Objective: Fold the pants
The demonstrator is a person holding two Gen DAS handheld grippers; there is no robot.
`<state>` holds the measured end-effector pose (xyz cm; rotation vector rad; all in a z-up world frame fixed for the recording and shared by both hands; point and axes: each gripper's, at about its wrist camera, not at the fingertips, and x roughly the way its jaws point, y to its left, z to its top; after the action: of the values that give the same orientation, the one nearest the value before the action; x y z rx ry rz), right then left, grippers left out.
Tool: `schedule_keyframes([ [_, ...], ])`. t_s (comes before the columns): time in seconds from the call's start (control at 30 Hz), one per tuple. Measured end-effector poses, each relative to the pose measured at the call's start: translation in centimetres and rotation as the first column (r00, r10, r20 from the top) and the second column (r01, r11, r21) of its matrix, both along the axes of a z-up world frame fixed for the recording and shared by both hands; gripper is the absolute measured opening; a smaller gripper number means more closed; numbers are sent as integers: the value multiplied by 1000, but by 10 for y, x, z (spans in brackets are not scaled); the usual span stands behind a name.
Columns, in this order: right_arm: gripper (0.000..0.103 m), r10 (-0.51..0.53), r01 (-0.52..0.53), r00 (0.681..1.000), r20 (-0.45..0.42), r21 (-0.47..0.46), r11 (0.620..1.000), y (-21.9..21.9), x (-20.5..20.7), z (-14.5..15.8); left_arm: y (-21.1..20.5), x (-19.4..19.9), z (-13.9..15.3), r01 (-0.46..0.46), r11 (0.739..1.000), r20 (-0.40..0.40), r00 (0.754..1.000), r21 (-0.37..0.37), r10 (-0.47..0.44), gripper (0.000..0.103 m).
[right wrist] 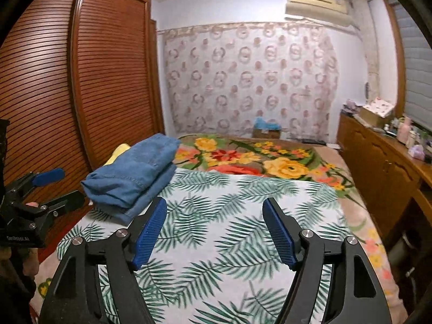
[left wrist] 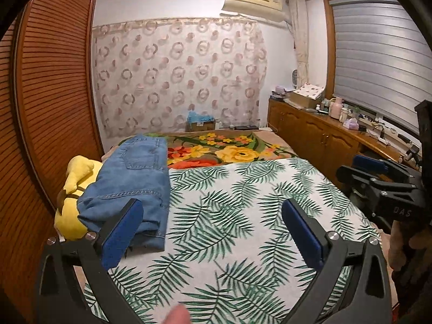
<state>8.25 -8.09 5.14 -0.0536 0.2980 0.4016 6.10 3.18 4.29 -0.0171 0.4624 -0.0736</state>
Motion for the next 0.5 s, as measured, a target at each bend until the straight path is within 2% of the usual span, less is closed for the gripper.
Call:
schedule_keyframes([
  [0.2,76,-60,59,998,36,17,998,-9,-26,11,-16,-8,11,19,1000,24,1000,-1,-19,102],
  [0.5,76,-72,70,995,64,40,997,-6,-51,19,-29,-18,23,24,1000,57,998,3,-24,102],
])
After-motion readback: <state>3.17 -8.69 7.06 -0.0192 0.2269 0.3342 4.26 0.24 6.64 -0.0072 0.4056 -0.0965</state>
